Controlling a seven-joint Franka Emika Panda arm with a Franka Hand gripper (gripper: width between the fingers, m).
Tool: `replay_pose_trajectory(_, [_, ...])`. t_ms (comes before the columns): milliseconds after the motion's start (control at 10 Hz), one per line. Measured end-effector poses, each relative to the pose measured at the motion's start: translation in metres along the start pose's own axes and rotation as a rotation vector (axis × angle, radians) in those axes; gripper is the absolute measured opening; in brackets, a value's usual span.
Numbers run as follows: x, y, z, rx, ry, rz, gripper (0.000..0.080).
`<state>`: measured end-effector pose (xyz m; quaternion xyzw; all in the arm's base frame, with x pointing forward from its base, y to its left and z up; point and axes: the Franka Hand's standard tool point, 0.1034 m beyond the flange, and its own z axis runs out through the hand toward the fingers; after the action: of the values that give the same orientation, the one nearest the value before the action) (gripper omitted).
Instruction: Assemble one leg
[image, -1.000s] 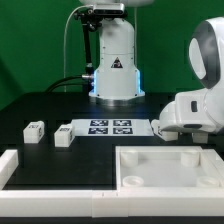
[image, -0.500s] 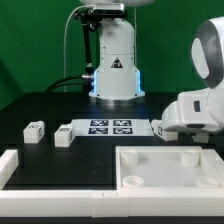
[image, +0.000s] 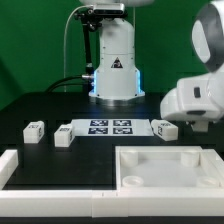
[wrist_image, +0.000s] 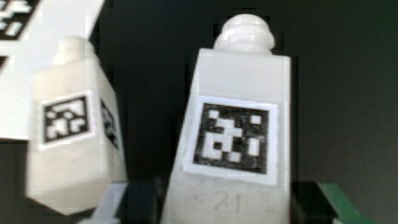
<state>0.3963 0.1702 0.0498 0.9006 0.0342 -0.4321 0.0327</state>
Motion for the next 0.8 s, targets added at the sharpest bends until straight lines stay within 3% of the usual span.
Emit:
replay_pose_trajectory(200, [-0.024, 0.009, -0.031, 0.000, 0.014, -0.007, 0.0313])
replay_pose_trajectory(300, [-0.027, 0.012, -0.037, 0.004, 0.023, -0.005, 0.0313])
replay_pose_trajectory(600, [-0.019, 0.009, -0.040, 0.014, 0.093, -0.005, 0.0313])
replay_pose_trajectory(800, [-0.014, 0.006, -0.045, 0.032, 0.262, -0.005, 0.0313])
